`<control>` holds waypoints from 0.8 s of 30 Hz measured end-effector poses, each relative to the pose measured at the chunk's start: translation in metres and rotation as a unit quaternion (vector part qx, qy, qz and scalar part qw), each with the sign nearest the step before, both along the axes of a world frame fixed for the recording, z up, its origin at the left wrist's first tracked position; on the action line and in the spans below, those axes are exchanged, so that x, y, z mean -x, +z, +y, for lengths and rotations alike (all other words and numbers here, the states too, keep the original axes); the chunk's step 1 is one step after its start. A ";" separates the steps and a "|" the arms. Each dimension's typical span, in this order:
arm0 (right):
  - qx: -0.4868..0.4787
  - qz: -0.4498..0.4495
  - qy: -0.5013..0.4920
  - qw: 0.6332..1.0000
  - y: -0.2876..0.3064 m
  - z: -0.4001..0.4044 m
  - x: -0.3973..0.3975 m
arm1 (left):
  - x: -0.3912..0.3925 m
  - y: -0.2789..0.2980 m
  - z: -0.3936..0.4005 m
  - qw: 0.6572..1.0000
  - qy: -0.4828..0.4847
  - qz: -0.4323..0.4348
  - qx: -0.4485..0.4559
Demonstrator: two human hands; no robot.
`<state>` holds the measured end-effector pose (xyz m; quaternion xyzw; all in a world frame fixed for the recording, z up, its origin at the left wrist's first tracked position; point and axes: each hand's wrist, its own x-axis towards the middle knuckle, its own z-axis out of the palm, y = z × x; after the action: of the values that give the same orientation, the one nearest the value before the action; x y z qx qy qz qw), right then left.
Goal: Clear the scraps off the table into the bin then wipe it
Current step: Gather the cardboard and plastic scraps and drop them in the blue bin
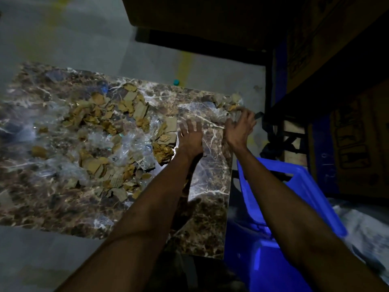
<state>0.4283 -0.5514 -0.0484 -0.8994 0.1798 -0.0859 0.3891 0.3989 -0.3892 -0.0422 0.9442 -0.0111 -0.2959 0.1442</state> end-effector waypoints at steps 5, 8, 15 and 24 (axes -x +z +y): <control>0.001 0.075 0.094 0.993 -0.030 -0.019 -0.035 | -0.016 -0.009 -0.006 0.998 0.000 0.060 -0.010; -0.021 0.084 0.148 0.985 -0.041 -0.011 -0.037 | -0.019 -0.008 -0.007 0.997 -0.015 0.070 -0.027; -0.022 0.062 0.180 0.981 -0.043 0.024 -0.030 | -0.022 -0.014 -0.007 0.997 -0.025 0.071 -0.031; -0.079 0.016 0.237 0.968 -0.031 0.043 -0.029 | -0.023 -0.017 -0.007 0.997 -0.022 0.069 -0.019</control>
<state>0.4575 -0.5081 -0.0793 -0.8842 -0.0266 0.0375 0.4649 0.4219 -0.3964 -0.0593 0.9237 -0.0167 -0.3633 0.1203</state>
